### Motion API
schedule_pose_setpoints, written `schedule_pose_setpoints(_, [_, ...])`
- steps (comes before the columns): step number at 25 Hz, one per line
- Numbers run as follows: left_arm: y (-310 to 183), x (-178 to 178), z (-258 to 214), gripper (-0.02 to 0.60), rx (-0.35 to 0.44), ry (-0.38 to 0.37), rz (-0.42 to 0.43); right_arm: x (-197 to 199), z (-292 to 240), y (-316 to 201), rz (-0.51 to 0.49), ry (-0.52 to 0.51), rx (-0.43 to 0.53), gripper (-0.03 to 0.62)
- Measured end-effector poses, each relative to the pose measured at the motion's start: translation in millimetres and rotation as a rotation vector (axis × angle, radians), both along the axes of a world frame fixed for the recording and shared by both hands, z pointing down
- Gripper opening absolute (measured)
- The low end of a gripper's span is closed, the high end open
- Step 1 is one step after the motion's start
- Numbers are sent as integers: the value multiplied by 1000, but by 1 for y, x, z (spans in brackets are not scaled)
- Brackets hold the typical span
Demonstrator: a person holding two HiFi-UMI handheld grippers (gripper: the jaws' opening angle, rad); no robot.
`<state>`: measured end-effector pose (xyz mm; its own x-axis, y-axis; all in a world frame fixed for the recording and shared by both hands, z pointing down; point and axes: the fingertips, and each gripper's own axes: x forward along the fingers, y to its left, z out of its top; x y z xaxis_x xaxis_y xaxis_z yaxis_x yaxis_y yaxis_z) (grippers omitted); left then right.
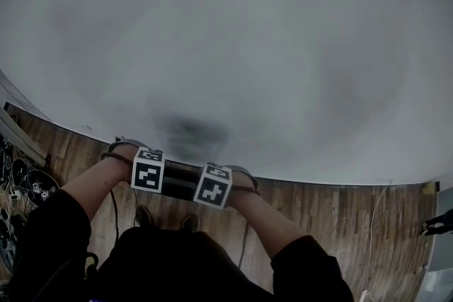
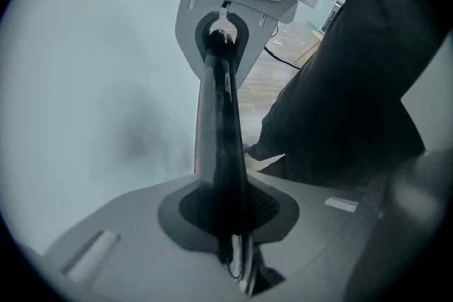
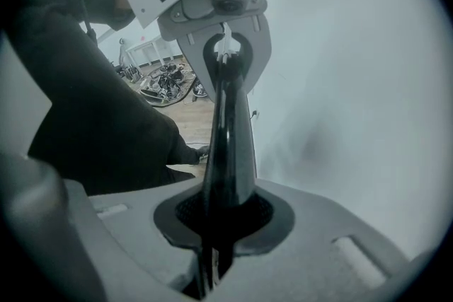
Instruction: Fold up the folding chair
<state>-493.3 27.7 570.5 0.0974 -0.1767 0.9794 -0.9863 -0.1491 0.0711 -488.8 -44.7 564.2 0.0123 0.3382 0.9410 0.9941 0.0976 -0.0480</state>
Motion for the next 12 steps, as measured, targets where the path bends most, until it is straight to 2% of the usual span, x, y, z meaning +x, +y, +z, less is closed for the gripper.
schedule_pose_setpoints(12, [0,-8,11,58,3,10,6,-6,12,0,6,30,10,57])
